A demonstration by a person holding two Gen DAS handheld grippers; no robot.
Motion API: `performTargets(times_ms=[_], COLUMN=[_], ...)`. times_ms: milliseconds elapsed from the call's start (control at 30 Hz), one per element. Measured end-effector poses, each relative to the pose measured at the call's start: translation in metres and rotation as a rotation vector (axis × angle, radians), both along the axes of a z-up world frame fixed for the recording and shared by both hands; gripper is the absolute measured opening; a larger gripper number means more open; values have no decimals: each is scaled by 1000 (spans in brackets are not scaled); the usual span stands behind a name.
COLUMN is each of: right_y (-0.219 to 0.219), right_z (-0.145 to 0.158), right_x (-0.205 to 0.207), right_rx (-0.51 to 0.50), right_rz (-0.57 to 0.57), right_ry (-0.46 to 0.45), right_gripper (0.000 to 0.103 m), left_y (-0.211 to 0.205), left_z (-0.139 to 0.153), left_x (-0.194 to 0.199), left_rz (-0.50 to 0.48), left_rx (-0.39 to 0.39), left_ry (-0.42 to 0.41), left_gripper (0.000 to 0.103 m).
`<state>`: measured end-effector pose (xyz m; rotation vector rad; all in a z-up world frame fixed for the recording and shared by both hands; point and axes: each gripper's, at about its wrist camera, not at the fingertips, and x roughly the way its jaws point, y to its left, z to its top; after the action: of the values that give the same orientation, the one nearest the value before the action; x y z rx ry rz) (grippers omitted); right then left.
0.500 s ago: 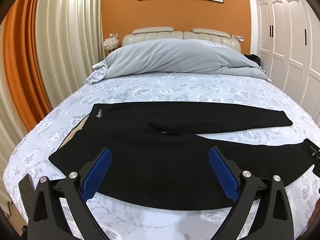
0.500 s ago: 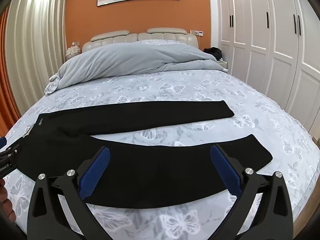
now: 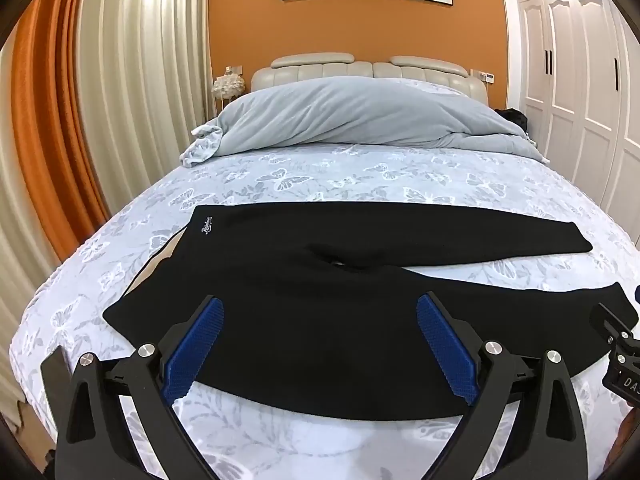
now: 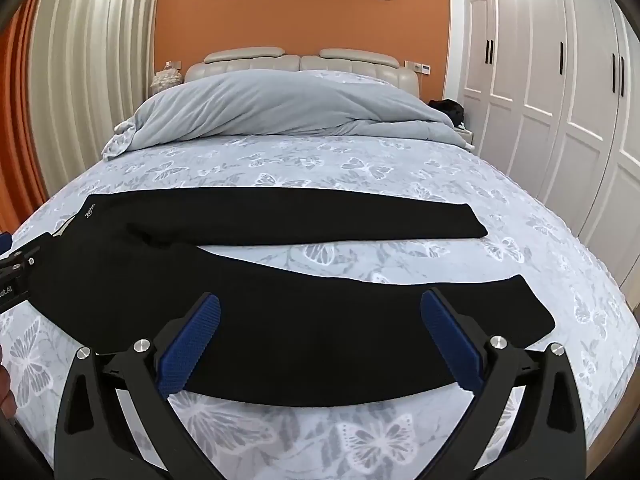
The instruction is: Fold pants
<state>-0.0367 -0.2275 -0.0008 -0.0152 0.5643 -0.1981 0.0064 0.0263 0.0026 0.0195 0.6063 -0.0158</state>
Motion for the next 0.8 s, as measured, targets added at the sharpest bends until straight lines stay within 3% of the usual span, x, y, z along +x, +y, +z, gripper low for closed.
performTargets(times_ms=[800], right_y=[-3], right_z=[-1], right_x=[3], right_rx=[29], right_rz=[-3], right_ry=[6], right_gripper=[98], left_y=[-16], left_z=[-15], left_x=[-4], left_rz=[22], left_rx=[38], left_ry=[15], left_gripper=[95])
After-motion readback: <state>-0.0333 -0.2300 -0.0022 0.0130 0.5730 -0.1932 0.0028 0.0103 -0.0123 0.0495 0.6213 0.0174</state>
